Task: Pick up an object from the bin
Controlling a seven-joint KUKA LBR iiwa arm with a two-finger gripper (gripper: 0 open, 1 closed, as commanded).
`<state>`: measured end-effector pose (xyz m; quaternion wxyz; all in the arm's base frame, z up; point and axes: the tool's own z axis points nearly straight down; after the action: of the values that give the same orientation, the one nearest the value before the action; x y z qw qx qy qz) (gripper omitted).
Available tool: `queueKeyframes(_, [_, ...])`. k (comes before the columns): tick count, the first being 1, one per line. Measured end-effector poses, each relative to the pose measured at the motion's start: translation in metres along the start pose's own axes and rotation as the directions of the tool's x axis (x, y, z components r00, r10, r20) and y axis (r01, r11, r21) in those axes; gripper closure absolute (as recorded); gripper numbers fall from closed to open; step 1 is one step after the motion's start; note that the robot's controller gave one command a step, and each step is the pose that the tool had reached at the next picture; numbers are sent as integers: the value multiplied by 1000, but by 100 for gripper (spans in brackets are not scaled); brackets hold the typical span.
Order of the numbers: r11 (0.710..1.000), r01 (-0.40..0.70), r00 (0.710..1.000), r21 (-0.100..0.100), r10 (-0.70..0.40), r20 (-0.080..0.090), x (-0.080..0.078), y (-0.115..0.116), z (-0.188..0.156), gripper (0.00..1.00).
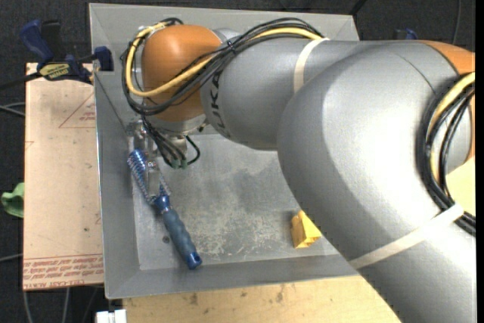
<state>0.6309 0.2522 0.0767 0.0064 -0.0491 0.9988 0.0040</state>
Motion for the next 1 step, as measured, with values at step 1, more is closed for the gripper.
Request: queueKeyframes(1, [1000, 0, 1000, 2, 0, 5, -1, -1, -1, 100])
